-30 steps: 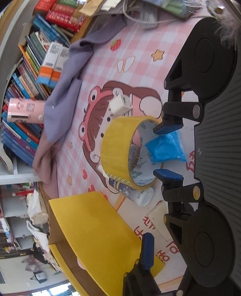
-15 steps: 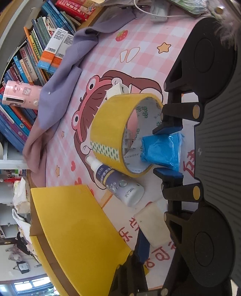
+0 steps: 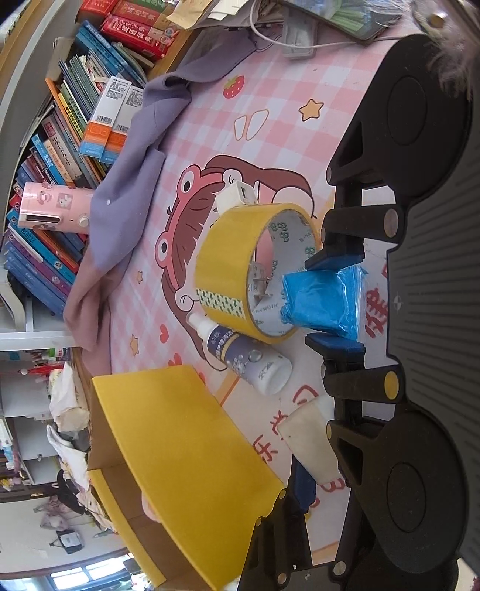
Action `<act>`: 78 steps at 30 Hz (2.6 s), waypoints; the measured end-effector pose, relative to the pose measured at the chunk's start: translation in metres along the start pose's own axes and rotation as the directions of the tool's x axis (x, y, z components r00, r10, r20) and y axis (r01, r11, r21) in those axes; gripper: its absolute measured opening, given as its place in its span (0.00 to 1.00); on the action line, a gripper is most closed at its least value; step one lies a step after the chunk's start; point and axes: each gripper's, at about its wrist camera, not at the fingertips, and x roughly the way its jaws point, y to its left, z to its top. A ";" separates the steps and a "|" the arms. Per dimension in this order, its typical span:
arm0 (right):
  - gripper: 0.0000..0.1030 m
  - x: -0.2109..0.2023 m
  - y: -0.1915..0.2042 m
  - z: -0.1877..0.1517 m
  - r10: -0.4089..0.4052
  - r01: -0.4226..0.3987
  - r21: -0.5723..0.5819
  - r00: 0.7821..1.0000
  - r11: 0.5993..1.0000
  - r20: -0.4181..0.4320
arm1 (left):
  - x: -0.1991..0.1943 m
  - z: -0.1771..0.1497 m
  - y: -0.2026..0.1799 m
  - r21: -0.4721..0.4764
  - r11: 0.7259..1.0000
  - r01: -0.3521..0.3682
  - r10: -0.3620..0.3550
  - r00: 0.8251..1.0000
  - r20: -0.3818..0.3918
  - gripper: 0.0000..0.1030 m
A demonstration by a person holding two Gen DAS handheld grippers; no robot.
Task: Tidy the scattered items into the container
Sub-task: 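Grasp the cream soap bar with the left gripper while right holds packet, then carry the soap bar and blue packet over the yellow box with both tools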
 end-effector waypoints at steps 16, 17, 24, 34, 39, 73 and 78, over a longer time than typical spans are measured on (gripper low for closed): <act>0.33 -0.051 0.036 -0.020 -0.028 0.026 0.052 0.999 0.998 0.024 | -0.058 -0.033 0.008 0.052 0.998 0.045 -0.049 0.995 0.084 0.32; 0.33 -0.054 0.039 -0.021 -0.032 0.031 0.054 0.999 0.998 0.028 | -0.062 -0.035 0.010 0.055 0.997 0.048 -0.053 0.994 0.091 0.32; 0.33 -0.072 0.075 -0.025 -0.076 0.072 0.077 0.996 0.994 0.051 | -0.090 -0.060 0.029 0.090 0.994 0.070 -0.081 0.989 0.127 0.32; 0.33 -0.094 0.149 -0.042 -0.138 0.136 0.058 0.989 0.989 0.047 | -0.131 -0.102 0.071 0.066 0.994 0.093 -0.102 0.983 0.151 0.31; 0.33 -0.104 0.184 -0.050 -0.146 0.142 0.064 0.987 0.988 0.062 | -0.150 -0.123 0.086 0.088 0.992 0.092 -0.105 0.981 0.163 0.31; 0.33 -0.079 0.325 -0.036 -0.009 0.011 -0.073 1.000 0.997 0.029 | -0.188 -0.184 0.198 -0.039 0.999 0.017 -0.010 0.987 0.159 0.31; 0.33 -0.075 0.322 -0.027 0.008 -0.005 -0.076 0.999 0.997 0.040 | -0.187 -0.175 0.207 -0.041 0.999 0.003 0.004 0.985 0.172 0.31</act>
